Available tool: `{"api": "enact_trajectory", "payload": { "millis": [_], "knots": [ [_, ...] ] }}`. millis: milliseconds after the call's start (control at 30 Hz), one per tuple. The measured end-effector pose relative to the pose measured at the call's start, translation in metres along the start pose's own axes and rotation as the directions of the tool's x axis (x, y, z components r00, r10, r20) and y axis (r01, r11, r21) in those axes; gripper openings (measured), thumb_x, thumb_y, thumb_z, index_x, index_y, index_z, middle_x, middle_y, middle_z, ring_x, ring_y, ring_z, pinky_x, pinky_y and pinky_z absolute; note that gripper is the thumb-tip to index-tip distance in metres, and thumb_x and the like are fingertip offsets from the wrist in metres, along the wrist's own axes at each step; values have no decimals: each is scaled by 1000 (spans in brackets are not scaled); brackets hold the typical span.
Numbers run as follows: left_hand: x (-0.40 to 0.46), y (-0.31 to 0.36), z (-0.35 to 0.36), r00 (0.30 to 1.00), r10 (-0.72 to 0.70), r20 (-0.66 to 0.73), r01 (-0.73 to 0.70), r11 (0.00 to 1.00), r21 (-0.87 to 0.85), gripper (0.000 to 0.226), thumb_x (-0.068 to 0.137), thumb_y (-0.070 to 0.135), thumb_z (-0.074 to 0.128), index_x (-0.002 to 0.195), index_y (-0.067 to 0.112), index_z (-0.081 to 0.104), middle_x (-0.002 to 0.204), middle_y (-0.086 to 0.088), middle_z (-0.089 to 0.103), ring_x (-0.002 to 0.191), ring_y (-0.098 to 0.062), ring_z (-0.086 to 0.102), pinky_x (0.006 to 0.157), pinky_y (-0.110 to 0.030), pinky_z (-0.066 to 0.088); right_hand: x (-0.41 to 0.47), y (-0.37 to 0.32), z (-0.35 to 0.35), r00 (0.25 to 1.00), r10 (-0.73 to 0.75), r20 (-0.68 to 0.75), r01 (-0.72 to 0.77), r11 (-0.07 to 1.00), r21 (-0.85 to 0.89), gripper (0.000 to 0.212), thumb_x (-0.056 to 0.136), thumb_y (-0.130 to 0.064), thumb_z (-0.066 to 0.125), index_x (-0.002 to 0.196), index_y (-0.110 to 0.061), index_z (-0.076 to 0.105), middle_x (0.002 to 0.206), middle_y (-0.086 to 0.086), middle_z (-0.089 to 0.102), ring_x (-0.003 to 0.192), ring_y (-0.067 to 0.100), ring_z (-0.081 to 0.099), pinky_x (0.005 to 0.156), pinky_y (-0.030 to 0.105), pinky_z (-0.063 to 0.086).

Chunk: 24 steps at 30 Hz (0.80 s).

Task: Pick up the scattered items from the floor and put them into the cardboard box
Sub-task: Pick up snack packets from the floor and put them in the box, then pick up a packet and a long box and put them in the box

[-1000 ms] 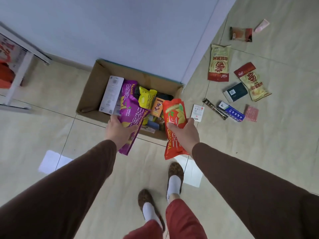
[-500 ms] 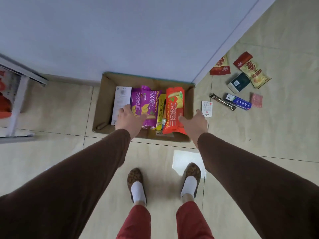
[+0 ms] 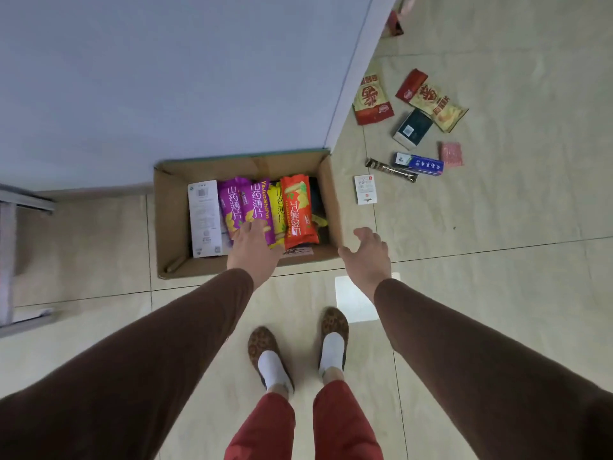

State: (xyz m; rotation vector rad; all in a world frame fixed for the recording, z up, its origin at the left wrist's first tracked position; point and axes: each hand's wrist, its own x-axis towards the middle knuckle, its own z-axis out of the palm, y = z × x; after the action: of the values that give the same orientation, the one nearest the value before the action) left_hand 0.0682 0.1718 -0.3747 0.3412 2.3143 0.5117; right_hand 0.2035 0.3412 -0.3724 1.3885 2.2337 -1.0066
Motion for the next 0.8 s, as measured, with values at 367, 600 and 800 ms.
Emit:
{"api": "enact_trajectory", "payload": {
  "millis": [367, 600, 800],
  "knots": [
    [13, 163, 72, 982, 167, 88, -180, 970, 164, 55, 90, 30, 65, 140, 14, 46, 137, -10, 49, 127, -32, 47, 105, -46, 43, 49, 106, -116, 994, 40, -97, -28, 992, 123, 48, 92, -24, 60, 139, -19, 49, 134, 7, 55, 125, 29, 45, 101, 40, 41],
    [29, 271, 159, 975, 157, 156, -185, 965, 188, 57, 90, 31, 65, 141, 16, 45, 141, -6, 46, 130, -31, 46, 106, -47, 42, 107, 194, -201, 998, -1, -64, 6, 996, 89, 49, 93, -26, 59, 141, -21, 48, 134, 6, 55, 125, 27, 47, 100, 42, 45],
    [55, 327, 201, 979, 127, 162, -155, 972, 178, 59, 90, 32, 65, 143, 15, 43, 146, -8, 43, 134, -30, 41, 108, -44, 37, 165, 224, -250, 999, 4, -35, -2, 998, 64, 50, 92, -25, 60, 140, -17, 49, 134, 6, 56, 126, 26, 47, 102, 41, 45]
  ]
}}
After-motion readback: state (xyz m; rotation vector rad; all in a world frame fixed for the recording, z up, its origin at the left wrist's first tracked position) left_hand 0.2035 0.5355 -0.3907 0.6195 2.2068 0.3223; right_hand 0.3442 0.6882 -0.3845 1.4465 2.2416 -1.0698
